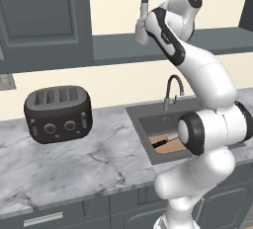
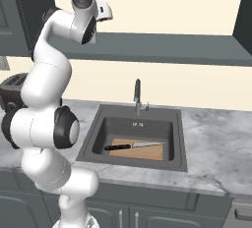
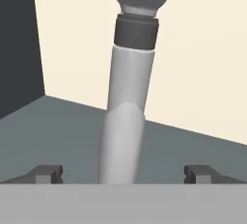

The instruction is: Move the cutting board and knife to the sink. Then move spray from the shelves to the counter.

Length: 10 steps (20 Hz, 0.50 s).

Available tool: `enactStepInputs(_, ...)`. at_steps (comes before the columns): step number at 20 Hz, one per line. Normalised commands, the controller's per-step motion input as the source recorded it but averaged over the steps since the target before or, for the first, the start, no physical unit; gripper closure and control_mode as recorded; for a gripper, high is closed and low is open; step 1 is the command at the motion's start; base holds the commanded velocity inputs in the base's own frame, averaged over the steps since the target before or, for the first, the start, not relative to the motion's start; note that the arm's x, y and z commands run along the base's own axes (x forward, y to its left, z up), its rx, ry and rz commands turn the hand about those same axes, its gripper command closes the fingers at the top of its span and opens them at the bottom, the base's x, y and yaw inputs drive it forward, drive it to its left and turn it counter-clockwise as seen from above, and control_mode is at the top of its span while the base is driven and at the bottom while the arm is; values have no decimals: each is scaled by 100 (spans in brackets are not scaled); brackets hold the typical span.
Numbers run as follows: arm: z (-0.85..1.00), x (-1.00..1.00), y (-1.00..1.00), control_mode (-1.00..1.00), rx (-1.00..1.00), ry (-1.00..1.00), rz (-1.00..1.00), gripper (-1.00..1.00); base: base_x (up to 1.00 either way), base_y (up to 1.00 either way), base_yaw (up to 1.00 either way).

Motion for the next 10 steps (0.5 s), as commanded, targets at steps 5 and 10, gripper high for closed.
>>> enactStepInputs(5, 0, 13, 8, -100, 2, 3, 0, -100, 0, 0, 0)
enactStepInputs(10, -1, 16, 1, -100, 1, 4, 0, -100, 0, 0, 0)
